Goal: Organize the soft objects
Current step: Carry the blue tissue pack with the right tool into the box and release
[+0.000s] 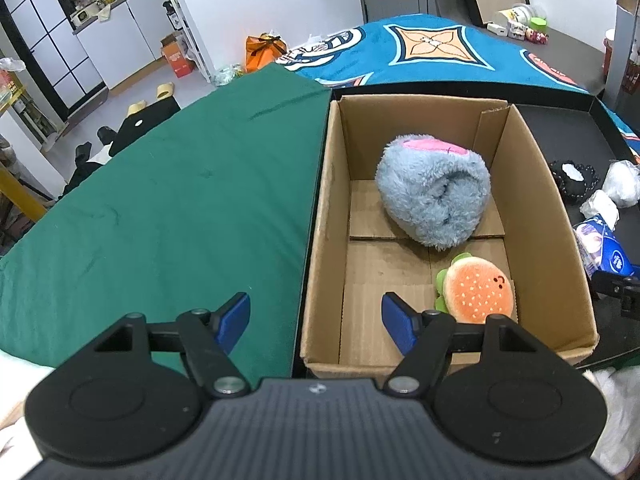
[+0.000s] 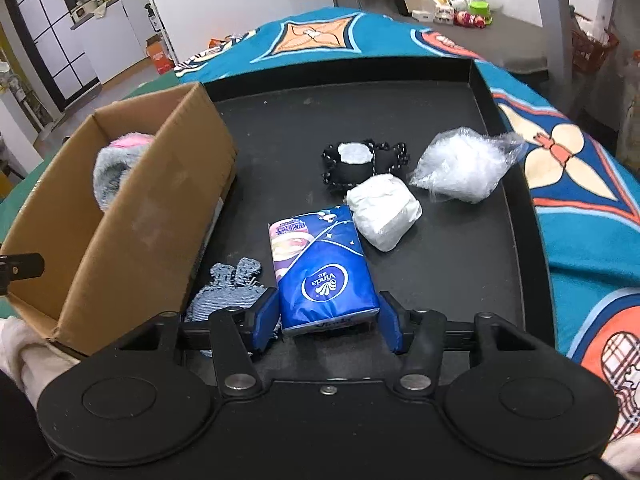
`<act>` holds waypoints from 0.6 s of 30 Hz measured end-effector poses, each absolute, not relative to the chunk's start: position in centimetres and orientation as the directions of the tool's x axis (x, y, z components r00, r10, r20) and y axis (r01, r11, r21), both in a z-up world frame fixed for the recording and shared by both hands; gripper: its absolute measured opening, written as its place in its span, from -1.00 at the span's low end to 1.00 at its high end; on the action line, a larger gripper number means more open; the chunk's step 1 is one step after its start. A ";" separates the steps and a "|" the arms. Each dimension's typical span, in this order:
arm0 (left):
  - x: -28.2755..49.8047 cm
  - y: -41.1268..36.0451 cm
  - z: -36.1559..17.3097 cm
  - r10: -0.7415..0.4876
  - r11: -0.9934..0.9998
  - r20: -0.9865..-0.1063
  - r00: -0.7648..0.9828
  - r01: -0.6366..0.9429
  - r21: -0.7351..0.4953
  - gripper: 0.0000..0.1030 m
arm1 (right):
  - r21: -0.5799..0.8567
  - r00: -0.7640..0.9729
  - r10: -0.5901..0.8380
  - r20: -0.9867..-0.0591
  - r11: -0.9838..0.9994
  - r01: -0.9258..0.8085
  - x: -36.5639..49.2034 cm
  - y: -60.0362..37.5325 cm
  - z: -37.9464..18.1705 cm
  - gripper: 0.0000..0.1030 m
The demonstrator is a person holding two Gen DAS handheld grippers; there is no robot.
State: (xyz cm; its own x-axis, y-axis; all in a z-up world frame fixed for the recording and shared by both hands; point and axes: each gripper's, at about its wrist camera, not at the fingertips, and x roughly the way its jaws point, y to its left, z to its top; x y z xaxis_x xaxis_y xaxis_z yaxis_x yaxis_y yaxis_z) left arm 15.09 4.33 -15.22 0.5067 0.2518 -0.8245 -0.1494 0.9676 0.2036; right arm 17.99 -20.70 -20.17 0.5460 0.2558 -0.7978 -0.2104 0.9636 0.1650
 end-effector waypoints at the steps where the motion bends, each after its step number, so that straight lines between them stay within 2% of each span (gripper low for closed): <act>1: 15.0 4.3 -15.1 0.252 0.968 -0.822 0.510 -0.150 0.203 0.38 | 0.160 0.550 0.254 -0.795 0.964 -0.213 17.9 -20.6 -19.9 0.00; 18: 14.1 5.1 -14.2 0.225 0.973 -0.800 0.557 -0.173 0.153 0.38 | 0.153 0.624 0.256 -0.738 0.965 -0.214 17.2 -20.1 -15.2 0.00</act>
State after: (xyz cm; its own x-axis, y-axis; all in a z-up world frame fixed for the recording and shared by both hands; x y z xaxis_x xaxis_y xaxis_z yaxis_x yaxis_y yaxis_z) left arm 14.14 5.14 -14.21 0.5568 0.2248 -0.7997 -0.1733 0.9729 0.1528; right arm 17.23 -20.12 -15.24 0.6245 0.2555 -0.7381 -0.2142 0.9648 0.1528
